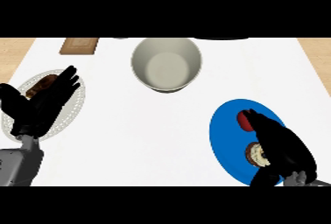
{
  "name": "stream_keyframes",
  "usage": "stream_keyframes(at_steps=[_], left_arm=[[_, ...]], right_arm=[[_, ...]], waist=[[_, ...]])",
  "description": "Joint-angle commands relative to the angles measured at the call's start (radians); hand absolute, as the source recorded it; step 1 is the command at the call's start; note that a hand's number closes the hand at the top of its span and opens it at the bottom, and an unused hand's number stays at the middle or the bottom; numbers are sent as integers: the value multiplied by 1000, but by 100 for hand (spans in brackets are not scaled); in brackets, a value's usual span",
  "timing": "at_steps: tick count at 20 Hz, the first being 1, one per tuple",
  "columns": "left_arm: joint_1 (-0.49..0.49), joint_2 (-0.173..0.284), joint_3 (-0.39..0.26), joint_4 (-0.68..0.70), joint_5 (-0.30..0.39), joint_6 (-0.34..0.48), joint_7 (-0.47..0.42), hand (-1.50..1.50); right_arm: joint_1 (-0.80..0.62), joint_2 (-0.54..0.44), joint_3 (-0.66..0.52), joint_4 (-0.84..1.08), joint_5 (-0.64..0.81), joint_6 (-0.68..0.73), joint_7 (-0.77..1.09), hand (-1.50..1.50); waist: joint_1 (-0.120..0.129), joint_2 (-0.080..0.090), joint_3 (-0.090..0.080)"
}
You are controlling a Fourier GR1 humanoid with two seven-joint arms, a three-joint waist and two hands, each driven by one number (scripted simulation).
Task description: Pick the cupcake from the plate and place it in the bowl
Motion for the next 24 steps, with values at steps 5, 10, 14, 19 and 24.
stream_keyframes(at_steps=[5, 10, 14, 19, 24], left_arm=[[12, -57, 8, 1, -68, -7, -14, 0], [-24, -46, 60, 109, -65, -69, -73, 0], [46, -48, 78, 92, -71, -120, -122, 0], [-30, -77, 79, 110, -105, -90, -63, 0], [-4, -92, 100, 20, -97, -95, -16, 0]], right_arm=[[22, 19, -55, 117, 61, -3, -92, -150], [-28, 52, -47, 300, 143, -97, -195, -150], [23, 32, -87, 226, 135, -27, -176, -150], [12, 73, -87, 359, 194, -110, -257, -150], [13, 78, -115, 410, 231, -133, -316, -150]], waist=[[-1, 0, 0], [0, 2, 0], [-2, 1, 0], [-3, 1, 0], [-2, 0, 0]])
